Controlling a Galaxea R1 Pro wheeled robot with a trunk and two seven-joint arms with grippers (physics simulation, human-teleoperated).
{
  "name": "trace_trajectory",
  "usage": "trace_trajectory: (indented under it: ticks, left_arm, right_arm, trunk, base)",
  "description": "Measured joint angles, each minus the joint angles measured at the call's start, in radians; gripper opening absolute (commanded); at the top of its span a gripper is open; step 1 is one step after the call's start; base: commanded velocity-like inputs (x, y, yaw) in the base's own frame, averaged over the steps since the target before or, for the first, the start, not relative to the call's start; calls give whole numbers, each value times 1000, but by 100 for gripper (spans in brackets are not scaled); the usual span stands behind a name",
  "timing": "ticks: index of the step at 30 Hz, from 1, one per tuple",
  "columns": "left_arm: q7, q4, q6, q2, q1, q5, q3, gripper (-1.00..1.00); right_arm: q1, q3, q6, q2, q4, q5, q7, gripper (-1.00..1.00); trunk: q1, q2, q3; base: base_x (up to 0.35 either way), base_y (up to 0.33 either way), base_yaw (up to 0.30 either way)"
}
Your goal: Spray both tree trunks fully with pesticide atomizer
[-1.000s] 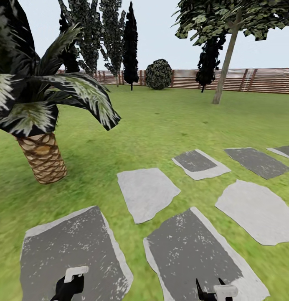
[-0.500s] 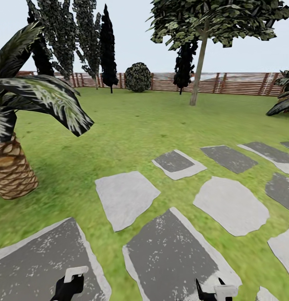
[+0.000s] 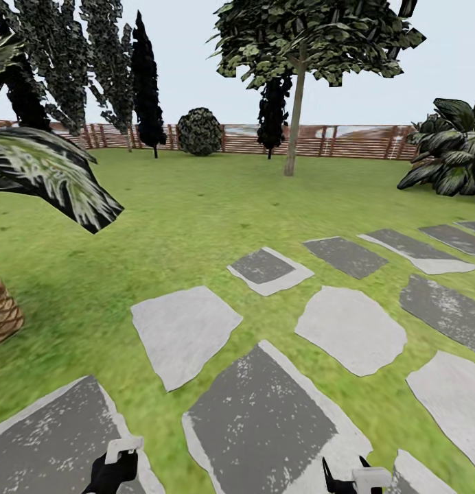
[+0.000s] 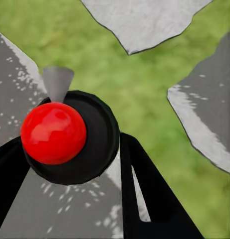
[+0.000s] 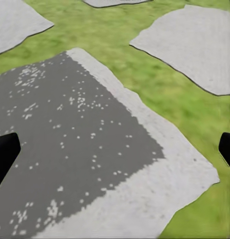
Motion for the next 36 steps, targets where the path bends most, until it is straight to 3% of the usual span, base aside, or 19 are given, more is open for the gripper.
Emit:
trace_trajectory:
  ticks: [29,36]
  left_arm:
    - [0,2,1,0,0,0,0,-100]
    - [0,1,1,0,0,1,0,-100]
  right_arm:
    - [0,0,0,1,0,1,0,100]
    - [0,0,-1,1,0,-1,-1,100]
  trunk:
    - [0,0,34]
    - [0,0,39]
  base:
    - [326,0,-241]
    - [338,0,-91]
